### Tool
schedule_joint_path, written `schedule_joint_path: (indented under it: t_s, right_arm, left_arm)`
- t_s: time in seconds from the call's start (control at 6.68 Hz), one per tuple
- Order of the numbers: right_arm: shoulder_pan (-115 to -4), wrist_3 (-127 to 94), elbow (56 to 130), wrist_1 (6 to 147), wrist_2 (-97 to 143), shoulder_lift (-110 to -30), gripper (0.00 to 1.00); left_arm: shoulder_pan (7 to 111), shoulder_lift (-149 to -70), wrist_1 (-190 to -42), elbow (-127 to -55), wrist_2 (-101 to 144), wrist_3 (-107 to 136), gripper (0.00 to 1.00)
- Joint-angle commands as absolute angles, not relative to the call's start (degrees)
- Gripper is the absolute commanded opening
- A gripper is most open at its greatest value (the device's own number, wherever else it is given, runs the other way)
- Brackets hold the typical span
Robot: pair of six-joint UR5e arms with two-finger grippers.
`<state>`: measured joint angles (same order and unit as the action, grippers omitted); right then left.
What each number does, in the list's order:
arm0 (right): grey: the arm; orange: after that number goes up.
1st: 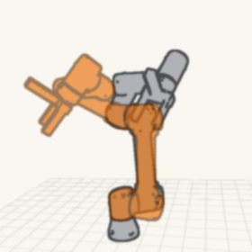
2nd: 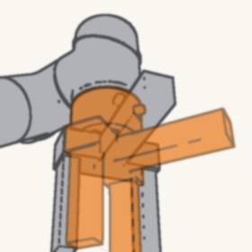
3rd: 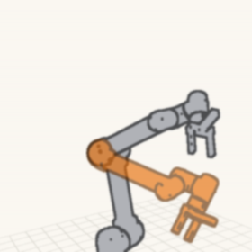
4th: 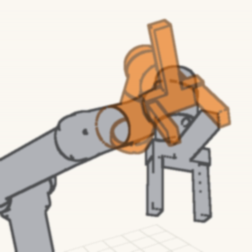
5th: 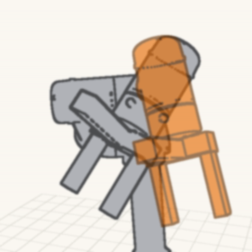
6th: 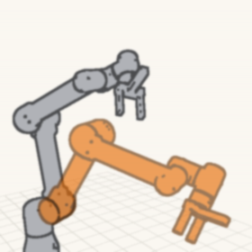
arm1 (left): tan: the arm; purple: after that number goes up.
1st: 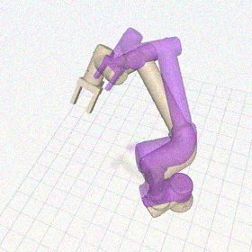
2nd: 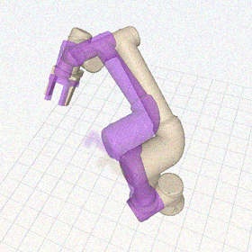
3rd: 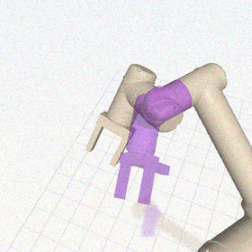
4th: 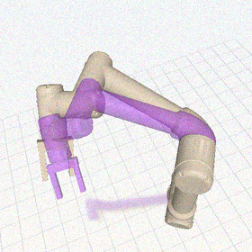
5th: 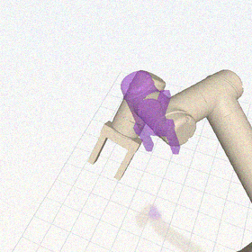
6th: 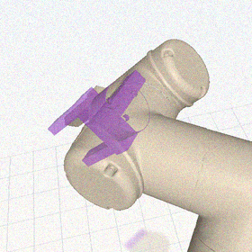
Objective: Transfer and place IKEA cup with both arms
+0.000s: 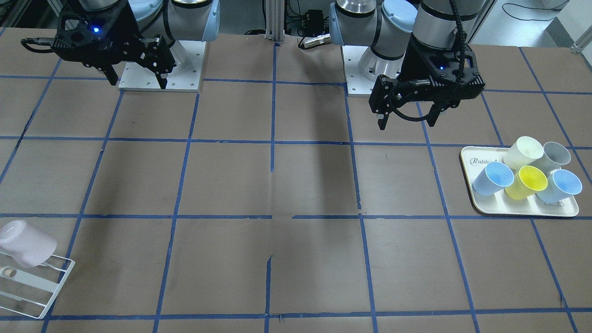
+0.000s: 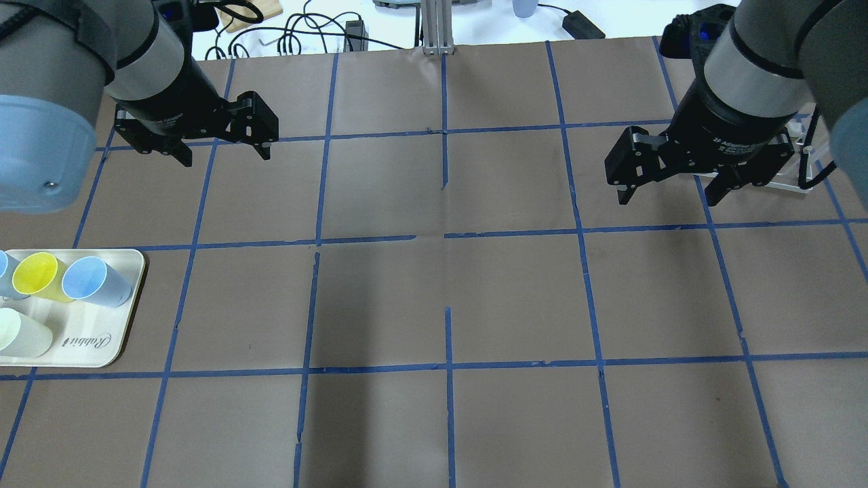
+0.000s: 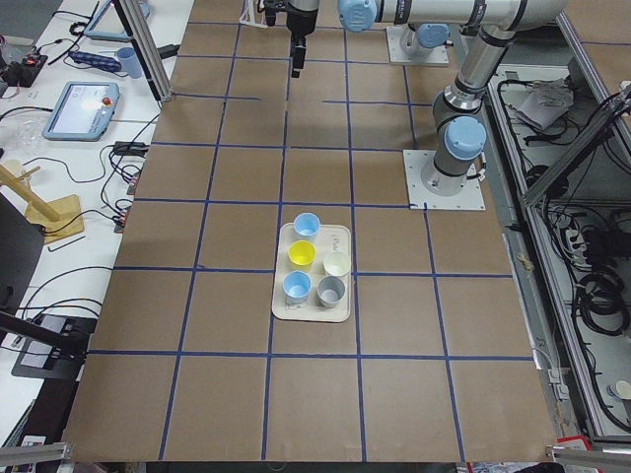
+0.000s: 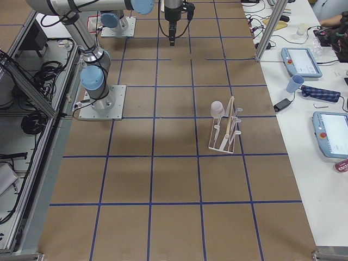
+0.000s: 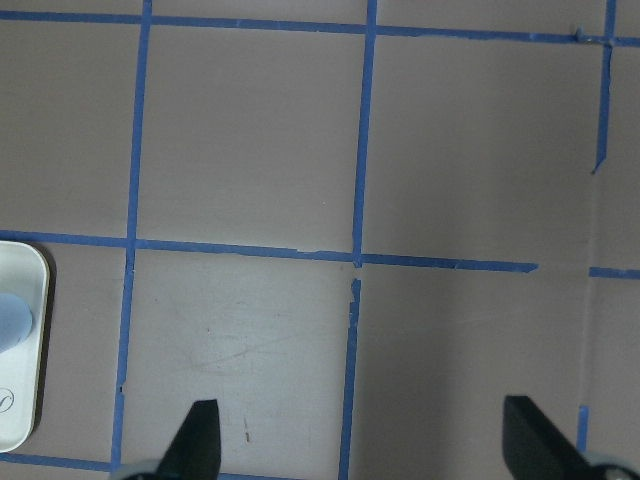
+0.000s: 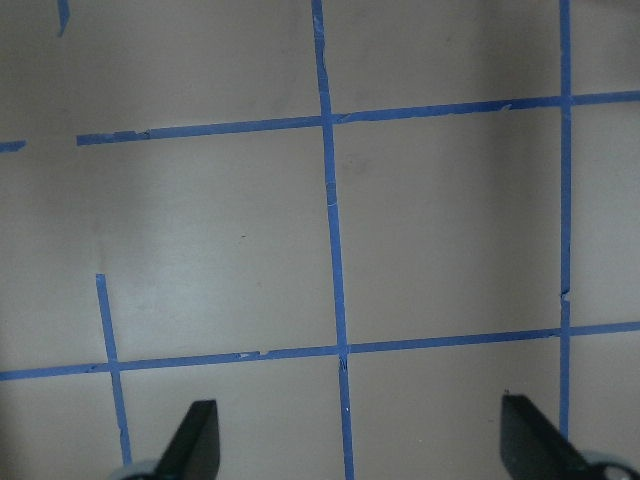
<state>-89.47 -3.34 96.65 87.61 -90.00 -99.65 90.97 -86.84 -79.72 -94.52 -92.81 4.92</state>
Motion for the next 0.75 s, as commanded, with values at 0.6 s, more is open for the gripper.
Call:
schedule_joint_path:
  t_s: [0.6]
  right_arm:
    - [-89.4,-3.3,96.9,86.9,-89.5,-100.3,1.0]
  left_arm:
    - [91.0,-86.8,-79.6,-94.7,-92.8,4.9,1.0]
